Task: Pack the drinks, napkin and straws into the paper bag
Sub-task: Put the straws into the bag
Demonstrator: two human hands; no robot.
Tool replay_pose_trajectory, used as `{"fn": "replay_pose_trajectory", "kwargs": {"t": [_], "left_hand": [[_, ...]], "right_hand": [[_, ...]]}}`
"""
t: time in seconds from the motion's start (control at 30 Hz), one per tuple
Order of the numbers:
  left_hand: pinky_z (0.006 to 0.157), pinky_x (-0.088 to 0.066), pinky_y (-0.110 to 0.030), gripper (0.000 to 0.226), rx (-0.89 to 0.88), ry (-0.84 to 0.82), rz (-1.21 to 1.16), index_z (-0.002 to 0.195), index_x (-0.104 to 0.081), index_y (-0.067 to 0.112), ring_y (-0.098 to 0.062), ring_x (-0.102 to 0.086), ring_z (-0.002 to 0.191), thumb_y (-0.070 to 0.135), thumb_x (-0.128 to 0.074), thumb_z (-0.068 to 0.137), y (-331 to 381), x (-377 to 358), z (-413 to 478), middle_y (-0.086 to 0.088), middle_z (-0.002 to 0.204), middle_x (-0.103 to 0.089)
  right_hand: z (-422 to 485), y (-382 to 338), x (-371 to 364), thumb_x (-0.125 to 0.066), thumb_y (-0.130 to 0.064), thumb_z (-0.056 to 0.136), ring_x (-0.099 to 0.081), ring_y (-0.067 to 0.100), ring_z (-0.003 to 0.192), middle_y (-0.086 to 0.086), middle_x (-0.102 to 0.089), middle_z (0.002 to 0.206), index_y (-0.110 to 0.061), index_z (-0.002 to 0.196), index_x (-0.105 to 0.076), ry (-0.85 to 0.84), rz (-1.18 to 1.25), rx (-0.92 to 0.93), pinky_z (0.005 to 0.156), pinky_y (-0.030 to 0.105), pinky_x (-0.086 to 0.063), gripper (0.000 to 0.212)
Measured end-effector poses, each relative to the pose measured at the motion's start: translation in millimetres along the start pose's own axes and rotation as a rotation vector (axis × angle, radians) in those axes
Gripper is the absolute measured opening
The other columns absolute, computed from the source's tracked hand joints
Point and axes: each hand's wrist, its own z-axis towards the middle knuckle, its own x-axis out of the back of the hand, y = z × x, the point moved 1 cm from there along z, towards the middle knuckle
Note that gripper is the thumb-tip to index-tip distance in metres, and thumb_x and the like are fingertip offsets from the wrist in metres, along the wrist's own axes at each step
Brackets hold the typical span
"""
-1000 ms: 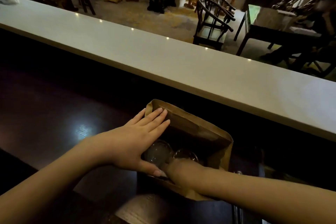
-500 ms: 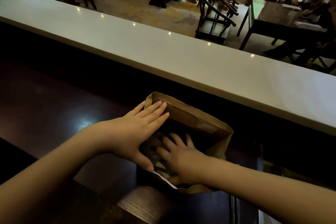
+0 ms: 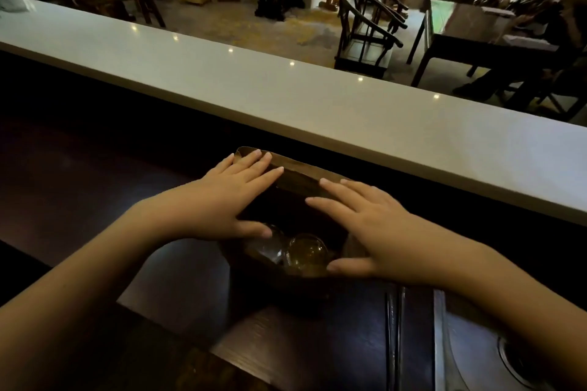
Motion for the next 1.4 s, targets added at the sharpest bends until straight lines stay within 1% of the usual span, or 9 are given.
{"fn": "replay_pose_trajectory", "kwargs": {"t": [0.1,0.27,0.4,0.57,0.77,0.87,1.13,1.27,1.4], "left_hand": [[0.119,-0.013,-0.034,0.069,0.059,0.377,-0.136,0.145,-0.018,0.023,-0.016,-0.012,0.145,0.044,-0.051,0.088,34,6,-5,-0.003,0.157,-0.016],[0.088,-0.048,-0.028,0.031,-0.166,0.816,-0.385,0.111,-0.061,0.017,-0.013,-0.059,0.1,0.027,-0.048,0.086,127,-14,-14,0.0,0.103,-0.068],[0.081,-0.049,-0.03,0.027,-0.281,0.583,-0.478,0.106,-0.064,0.016,-0.016,-0.059,0.093,0.023,-0.046,0.087,196,-64,15,-0.001,0.097,-0.068],[0.091,-0.049,-0.036,0.031,0.14,0.076,-0.702,0.113,-0.061,0.012,-0.027,-0.061,0.106,0.015,-0.051,0.083,223,-142,83,-0.011,0.111,-0.067],[0.086,-0.055,-0.043,0.031,0.478,-0.201,-0.988,0.116,-0.055,-0.001,-0.032,-0.066,0.093,0.006,-0.05,0.086,239,-188,106,-0.023,0.114,-0.064],[0.087,-0.055,-0.045,0.033,0.559,-0.178,-1.092,0.118,-0.052,-0.003,-0.035,-0.065,0.098,0.002,-0.046,0.086,245,-201,112,-0.025,0.116,-0.062],[0.092,-0.05,-0.034,0.039,0.586,-0.197,-1.142,0.129,-0.047,0.002,-0.029,-0.057,0.112,0.005,-0.043,0.09,256,-205,105,-0.017,0.127,-0.056],[0.078,-0.049,-0.031,0.032,0.569,-0.157,-1.379,0.126,-0.048,0.008,-0.02,-0.057,0.092,0.011,-0.044,0.094,253,-202,105,-0.01,0.103,-0.06],[0.057,-0.042,-0.022,0.018,0.419,0.078,-1.57,0.083,-0.06,0.016,-0.01,-0.053,0.067,0.015,-0.046,0.095,249,-168,108,-0.003,0.074,-0.056]], "right_hand": [[-32,23,-2,-0.054,-0.056,0.082,-0.002,0.012,0.146,-0.009,-0.001,0.159,-0.037,0.147,-0.006,0.088,0.123,-0.063,0.118,0.029,-0.009,0.083],[-76,73,-57,-0.066,-0.037,0.083,-0.039,0.011,0.13,-0.002,-0.041,0.144,-0.024,0.141,-0.034,0.143,0.411,-0.311,0.105,0.017,-0.028,0.068],[-95,103,-123,-0.065,-0.029,0.086,-0.054,0.012,0.104,0.007,-0.057,0.128,-0.015,0.135,-0.044,0.021,0.538,-0.563,0.084,0.018,-0.039,0.055],[-93,108,-192,-0.064,-0.028,0.086,-0.061,0.025,0.106,0.013,-0.064,0.117,-0.006,0.126,-0.051,-0.055,0.638,-0.744,0.083,0.03,-0.047,0.047],[-83,85,-229,-0.064,-0.034,0.085,-0.061,0.032,0.109,0.019,-0.064,0.119,-0.01,0.1,-0.061,-0.083,0.663,-0.806,0.073,0.032,-0.044,0.028],[-75,75,-249,-0.067,-0.03,0.082,-0.058,0.033,0.116,0.019,-0.056,0.129,-0.001,0.131,-0.041,-0.075,0.708,-0.929,0.088,0.034,-0.048,0.062],[-68,56,-269,-0.034,-0.008,0.096,-0.055,0.037,0.117,0.021,-0.051,0.131,0.001,0.126,-0.041,0.065,0.655,-1.034,0.091,0.04,-0.046,0.032],[-78,58,-257,-0.051,-0.015,0.092,-0.062,0.025,0.089,0.014,-0.059,0.107,-0.007,0.11,-0.046,0.132,0.826,-0.901,0.064,0.027,-0.045,0.021],[-85,65,-218,-0.056,-0.009,0.086,-0.051,0.019,0.075,-0.002,-0.049,0.073,-0.016,0.092,-0.045,0.341,0.912,-0.717,0.049,0.021,-0.03,0.015]]}}
